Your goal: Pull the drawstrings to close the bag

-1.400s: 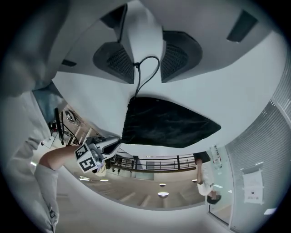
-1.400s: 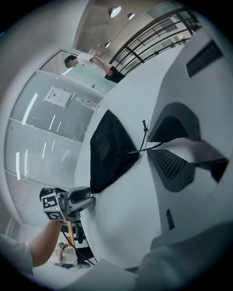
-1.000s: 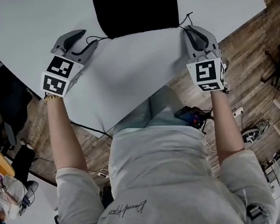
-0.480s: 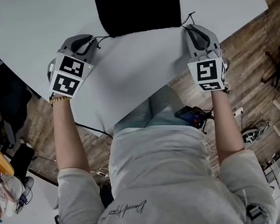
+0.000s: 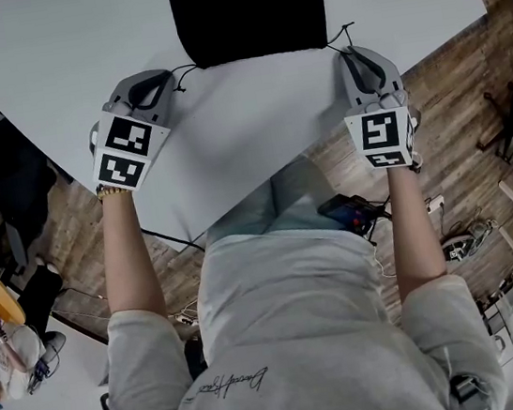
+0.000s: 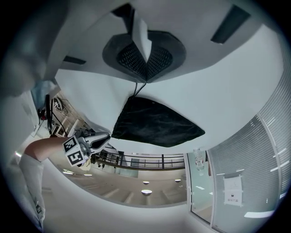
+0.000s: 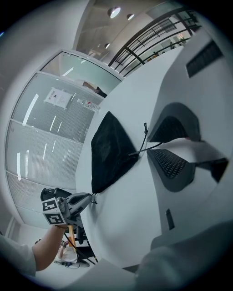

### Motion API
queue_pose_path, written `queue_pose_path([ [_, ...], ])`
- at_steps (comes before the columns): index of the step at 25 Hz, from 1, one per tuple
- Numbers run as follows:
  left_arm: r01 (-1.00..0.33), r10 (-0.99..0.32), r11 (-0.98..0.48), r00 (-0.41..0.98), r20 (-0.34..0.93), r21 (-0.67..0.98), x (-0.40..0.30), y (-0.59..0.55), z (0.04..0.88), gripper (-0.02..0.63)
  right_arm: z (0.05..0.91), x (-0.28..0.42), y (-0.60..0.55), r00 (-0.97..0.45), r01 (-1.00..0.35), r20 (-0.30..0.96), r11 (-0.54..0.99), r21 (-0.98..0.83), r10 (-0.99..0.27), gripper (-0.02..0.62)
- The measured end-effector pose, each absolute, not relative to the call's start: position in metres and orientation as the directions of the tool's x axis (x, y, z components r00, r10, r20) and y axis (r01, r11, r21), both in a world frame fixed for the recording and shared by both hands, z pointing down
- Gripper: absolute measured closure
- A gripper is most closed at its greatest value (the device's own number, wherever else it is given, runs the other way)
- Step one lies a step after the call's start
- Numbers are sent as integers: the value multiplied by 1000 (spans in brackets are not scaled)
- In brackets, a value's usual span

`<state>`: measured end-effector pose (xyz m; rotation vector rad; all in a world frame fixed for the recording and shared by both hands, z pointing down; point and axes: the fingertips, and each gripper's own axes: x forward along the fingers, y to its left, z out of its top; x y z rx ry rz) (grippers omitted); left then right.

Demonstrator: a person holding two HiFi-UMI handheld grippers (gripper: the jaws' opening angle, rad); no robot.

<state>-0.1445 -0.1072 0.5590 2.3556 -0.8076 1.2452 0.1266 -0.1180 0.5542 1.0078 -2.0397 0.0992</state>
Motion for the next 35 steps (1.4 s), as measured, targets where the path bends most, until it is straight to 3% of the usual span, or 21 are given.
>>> queue_pose_path([
  [11,-690,-419,-723,472,775,29,-150,-112,531,594,561,123,-116,-339,-637,727,715,290,-597,457],
  [14,-694,-432,-719,464,773,15,-149,-112,529,594,559,122,-126,-311,-613,713,706,355,-628,565],
  [25,-717,-448,-697,445,775,8,-157,-96,525,594,533,127,-123,-319,-671,690,669,319,-649,568],
  [35,-752,-413,-649,476,777,116,-152,-61,541,594,534,126,-95,-344,-678,719,690,253,-603,568],
])
